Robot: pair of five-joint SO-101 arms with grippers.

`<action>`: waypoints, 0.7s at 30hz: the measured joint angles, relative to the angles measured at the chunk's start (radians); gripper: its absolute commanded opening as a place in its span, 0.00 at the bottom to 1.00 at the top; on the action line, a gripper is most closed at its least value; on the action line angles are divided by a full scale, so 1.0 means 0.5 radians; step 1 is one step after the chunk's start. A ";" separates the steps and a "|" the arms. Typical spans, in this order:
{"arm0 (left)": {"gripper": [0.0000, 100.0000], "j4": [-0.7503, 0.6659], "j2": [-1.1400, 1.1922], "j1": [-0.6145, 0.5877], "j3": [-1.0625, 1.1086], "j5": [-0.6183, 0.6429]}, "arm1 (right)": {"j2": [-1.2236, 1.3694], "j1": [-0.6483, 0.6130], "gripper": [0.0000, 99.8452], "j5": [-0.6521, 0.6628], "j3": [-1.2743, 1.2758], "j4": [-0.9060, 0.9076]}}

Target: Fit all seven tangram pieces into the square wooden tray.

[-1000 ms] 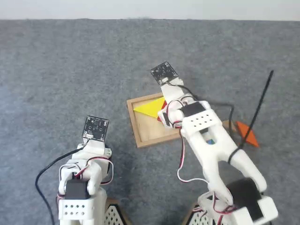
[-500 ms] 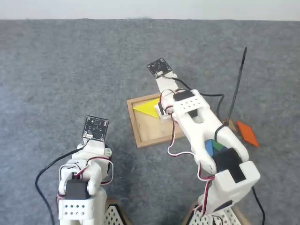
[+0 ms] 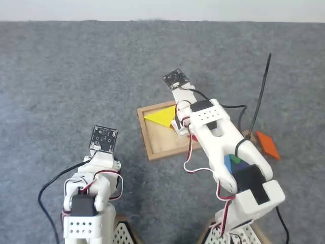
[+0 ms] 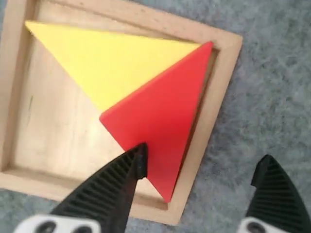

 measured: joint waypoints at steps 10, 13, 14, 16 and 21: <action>0.01 0.000 0.000 0.000 0.000 0.000 | -0.255 -0.018 0.36 -0.003 -0.064 -0.166; 0.01 0.000 0.000 0.000 0.000 0.000 | -0.037 -0.071 0.36 -0.003 -0.187 -0.181; 0.01 0.000 0.000 0.000 0.000 0.000 | 0.052 -0.089 0.36 0.003 -0.230 -0.184; 0.01 0.000 0.000 0.000 0.000 0.000 | 0.212 -0.117 0.36 0.034 -0.316 -0.184; 0.01 0.000 0.000 0.000 0.000 0.000 | 0.387 -0.110 0.36 0.040 -0.470 -0.086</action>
